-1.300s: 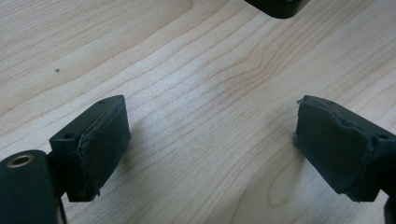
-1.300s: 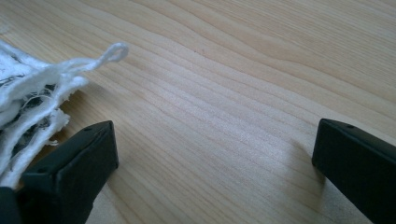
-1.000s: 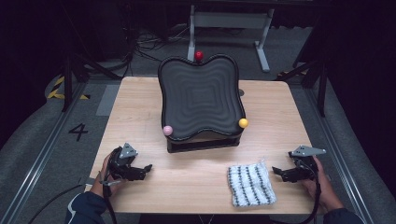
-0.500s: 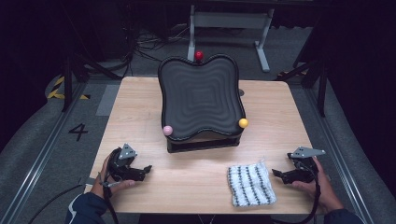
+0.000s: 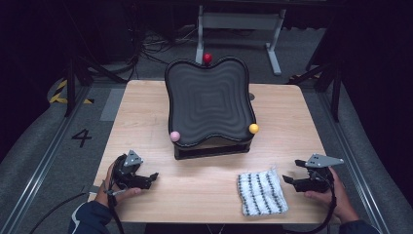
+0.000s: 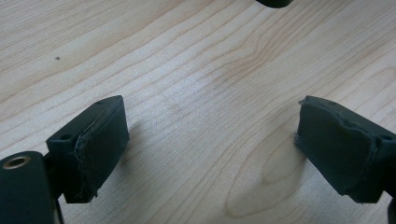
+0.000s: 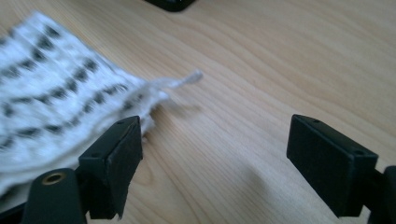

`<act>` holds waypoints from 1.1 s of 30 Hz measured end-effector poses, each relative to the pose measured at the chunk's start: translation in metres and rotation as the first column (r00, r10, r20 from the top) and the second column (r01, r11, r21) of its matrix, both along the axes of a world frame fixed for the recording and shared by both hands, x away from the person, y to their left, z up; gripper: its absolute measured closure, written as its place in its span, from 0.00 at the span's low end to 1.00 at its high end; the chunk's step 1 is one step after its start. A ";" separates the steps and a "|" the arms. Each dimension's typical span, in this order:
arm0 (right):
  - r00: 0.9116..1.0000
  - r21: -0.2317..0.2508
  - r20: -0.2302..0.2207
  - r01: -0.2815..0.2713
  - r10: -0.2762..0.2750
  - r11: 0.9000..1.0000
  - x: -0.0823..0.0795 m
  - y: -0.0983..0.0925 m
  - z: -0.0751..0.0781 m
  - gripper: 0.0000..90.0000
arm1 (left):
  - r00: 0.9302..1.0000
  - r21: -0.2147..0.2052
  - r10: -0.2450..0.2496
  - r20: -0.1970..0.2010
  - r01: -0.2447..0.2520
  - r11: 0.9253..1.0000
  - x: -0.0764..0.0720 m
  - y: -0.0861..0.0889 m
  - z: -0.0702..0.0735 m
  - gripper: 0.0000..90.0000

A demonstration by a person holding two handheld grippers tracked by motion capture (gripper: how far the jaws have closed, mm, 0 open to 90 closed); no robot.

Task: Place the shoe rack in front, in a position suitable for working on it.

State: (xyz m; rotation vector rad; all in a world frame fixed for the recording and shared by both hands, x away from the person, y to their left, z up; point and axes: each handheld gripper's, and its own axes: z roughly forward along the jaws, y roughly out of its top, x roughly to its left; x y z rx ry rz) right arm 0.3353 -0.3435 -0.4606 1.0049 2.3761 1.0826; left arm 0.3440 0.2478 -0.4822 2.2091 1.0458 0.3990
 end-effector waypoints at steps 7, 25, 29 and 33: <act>0.998 0.030 0.035 -0.049 0.048 0.998 -0.012 0.012 0.015 0.24 | 1.000 0.001 0.001 0.000 -0.001 1.000 0.000 0.000 0.000 0.10; 0.971 -0.010 -0.009 -0.240 0.240 0.971 -0.035 0.064 0.014 0.22 | 1.000 0.002 0.002 0.000 -0.002 1.000 0.000 0.000 0.000 0.10; 0.958 -0.057 -0.047 -0.286 0.283 0.957 -0.038 0.084 0.005 0.18 | 1.000 0.002 0.002 0.000 -0.002 1.000 0.000 0.000 0.000 0.10; 0.959 -0.112 -0.070 -0.281 0.275 0.953 -0.038 0.094 -0.003 0.18 | 1.000 0.002 0.002 0.000 -0.002 1.000 0.000 0.000 0.000 0.10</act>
